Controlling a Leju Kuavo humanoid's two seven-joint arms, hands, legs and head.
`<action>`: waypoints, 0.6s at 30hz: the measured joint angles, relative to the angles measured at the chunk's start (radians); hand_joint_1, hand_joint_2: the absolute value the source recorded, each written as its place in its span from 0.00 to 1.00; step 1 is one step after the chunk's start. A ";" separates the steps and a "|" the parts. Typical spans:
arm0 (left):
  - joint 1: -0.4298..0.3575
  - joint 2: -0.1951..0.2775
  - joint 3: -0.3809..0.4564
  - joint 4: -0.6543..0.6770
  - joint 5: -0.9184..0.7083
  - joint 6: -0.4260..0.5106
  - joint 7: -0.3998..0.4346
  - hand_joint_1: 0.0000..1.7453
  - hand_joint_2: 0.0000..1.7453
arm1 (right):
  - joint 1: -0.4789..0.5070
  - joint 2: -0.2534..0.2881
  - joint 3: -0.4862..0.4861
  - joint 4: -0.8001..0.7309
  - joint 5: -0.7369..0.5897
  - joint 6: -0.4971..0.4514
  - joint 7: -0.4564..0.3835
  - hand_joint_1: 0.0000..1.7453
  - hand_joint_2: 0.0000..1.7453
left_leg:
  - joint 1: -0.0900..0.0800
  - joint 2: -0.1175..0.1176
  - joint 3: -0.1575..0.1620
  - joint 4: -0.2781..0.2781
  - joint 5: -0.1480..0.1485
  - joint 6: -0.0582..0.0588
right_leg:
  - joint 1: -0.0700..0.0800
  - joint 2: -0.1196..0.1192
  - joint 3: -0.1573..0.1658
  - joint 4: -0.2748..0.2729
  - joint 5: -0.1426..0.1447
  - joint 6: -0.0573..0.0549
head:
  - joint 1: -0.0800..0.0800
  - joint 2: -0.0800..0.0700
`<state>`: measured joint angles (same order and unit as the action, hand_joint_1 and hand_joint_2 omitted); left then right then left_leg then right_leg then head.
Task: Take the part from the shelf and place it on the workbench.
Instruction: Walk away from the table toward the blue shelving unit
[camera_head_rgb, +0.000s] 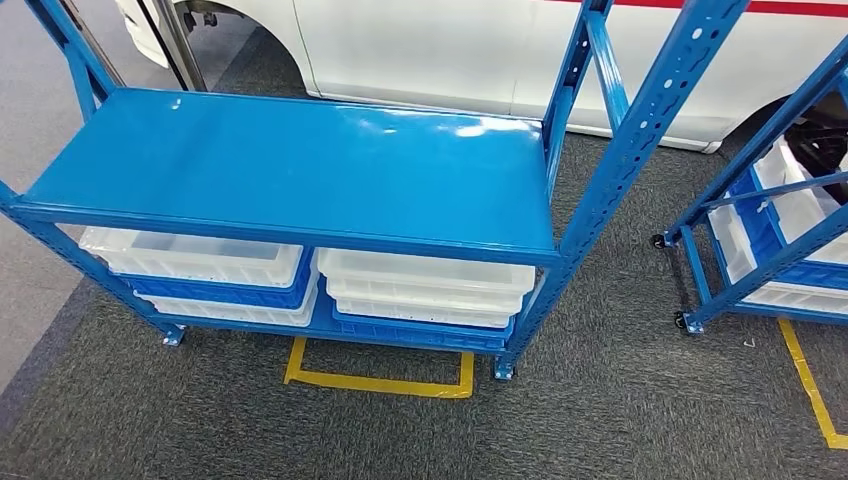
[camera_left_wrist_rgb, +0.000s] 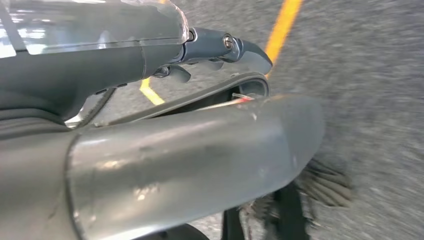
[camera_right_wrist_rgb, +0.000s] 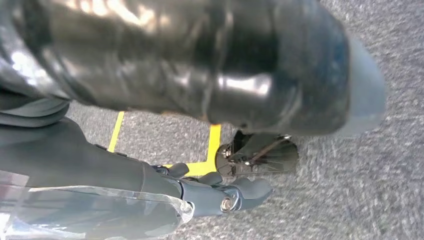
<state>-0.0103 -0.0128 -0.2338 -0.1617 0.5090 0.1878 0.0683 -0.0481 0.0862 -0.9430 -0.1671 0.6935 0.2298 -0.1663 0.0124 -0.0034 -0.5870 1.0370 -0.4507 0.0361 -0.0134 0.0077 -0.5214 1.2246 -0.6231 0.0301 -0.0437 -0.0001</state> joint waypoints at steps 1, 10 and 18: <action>-0.001 0.000 -0.001 0.000 -0.002 0.000 0.000 0.00 0.25 | 0.000 0.000 0.000 0.000 0.000 -0.001 0.004 0.00 0.00 | -0.001 -0.001 0.010 -0.003 -0.007 0.003 | 0.000 -0.001 -0.038 0.040 -0.035 0.002 | 0.000 0.000; -0.004 -0.007 -0.023 0.001 -0.052 0.019 0.024 0.00 1.00 | 0.010 -0.006 -0.001 0.000 0.000 -0.028 0.025 0.00 0.25 | -0.011 -0.011 0.094 -0.002 -0.082 -0.017 | 0.020 0.003 -0.085 -0.172 0.151 -0.039 | 0.004 0.000; -0.013 -0.005 -0.102 0.001 -0.155 0.041 -0.016 0.00 1.00 | 0.005 -0.006 -0.001 -0.001 0.003 -0.032 0.026 0.00 0.50 | -0.010 -0.007 0.119 -0.030 -0.097 -0.013 | 0.021 0.006 -0.067 -0.180 0.149 -0.038 | 0.004 0.000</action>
<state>-0.0234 -0.0176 -0.3361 -0.1606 0.3542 0.2286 0.0522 -0.0426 0.0799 -0.9438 -0.1682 0.6962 0.1976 -0.1403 0.0026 -0.0105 -0.4677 1.0071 -0.5481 0.0226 0.0077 0.0136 -0.5885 1.0445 -0.4746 -0.0081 -0.0394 0.0000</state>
